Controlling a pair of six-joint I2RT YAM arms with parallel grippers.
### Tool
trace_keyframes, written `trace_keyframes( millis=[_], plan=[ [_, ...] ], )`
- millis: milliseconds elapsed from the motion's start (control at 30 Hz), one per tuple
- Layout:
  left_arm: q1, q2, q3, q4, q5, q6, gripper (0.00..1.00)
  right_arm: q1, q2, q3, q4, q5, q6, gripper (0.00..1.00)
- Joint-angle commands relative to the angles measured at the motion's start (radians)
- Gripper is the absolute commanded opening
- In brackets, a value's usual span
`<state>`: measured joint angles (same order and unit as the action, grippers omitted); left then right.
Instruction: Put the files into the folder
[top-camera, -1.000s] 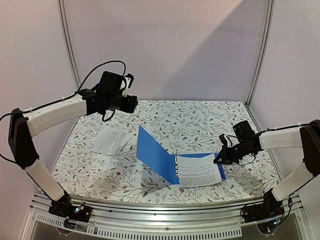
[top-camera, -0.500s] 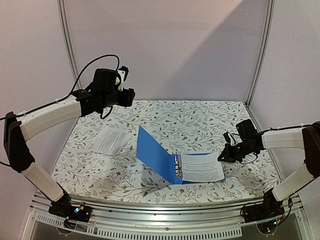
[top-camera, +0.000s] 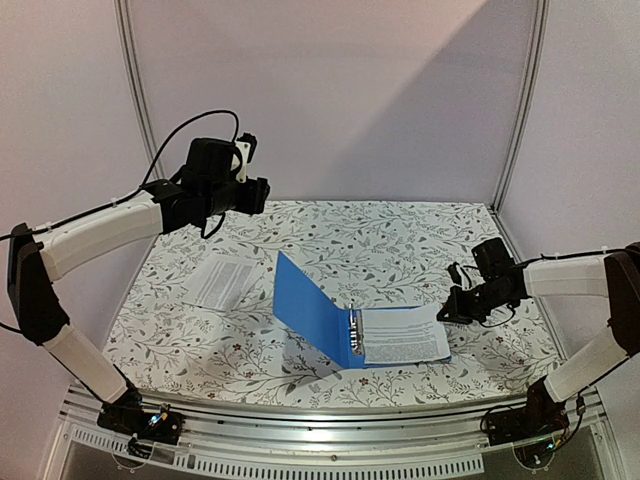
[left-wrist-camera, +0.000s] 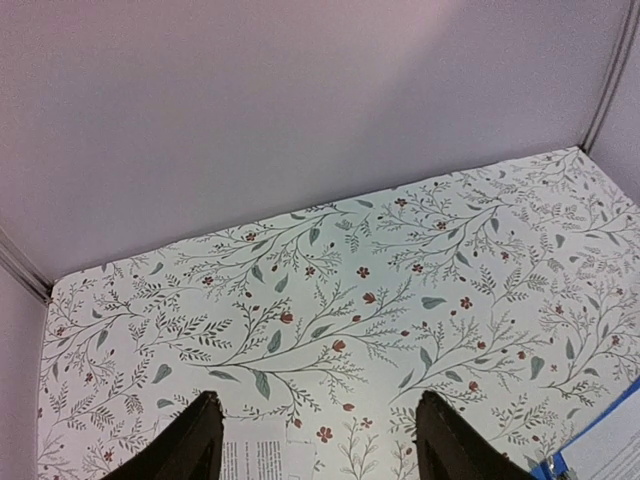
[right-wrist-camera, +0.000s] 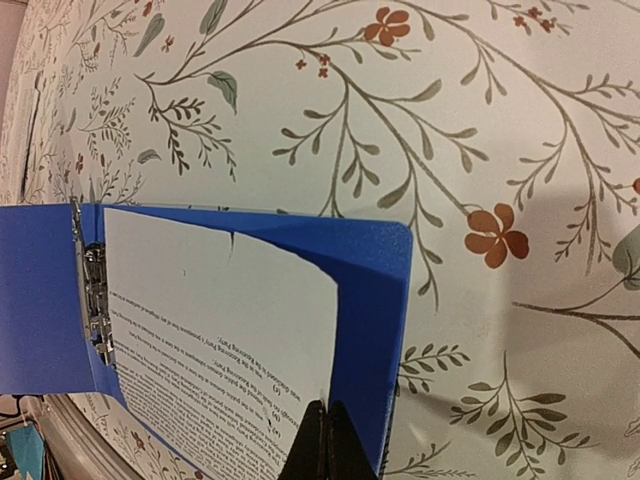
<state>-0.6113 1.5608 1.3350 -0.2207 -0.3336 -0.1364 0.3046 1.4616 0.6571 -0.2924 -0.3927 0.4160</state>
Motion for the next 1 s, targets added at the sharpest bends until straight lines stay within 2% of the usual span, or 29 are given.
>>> trace_keyframes(
  millis=[0, 233, 767, 967],
  plan=[
    [0.012, -0.007, -0.015, 0.019, 0.008, -0.011, 0.66, -0.007, -0.005, 0.026, -0.003, 0.012, -0.010, 0.00],
    [0.011, -0.005, -0.016, 0.020, 0.017, -0.015, 0.66, -0.007, 0.047, 0.014, 0.071, -0.129, 0.028, 0.00],
    [0.012, 0.008, -0.017, 0.021, 0.028, -0.017, 0.66, -0.008, 0.080, 0.015, 0.105, -0.140, 0.046, 0.00],
    [0.012, 0.007, -0.016, 0.017, 0.031, -0.017, 0.66, -0.007, 0.079, 0.032, 0.063, -0.124, 0.039, 0.03]
  ],
)
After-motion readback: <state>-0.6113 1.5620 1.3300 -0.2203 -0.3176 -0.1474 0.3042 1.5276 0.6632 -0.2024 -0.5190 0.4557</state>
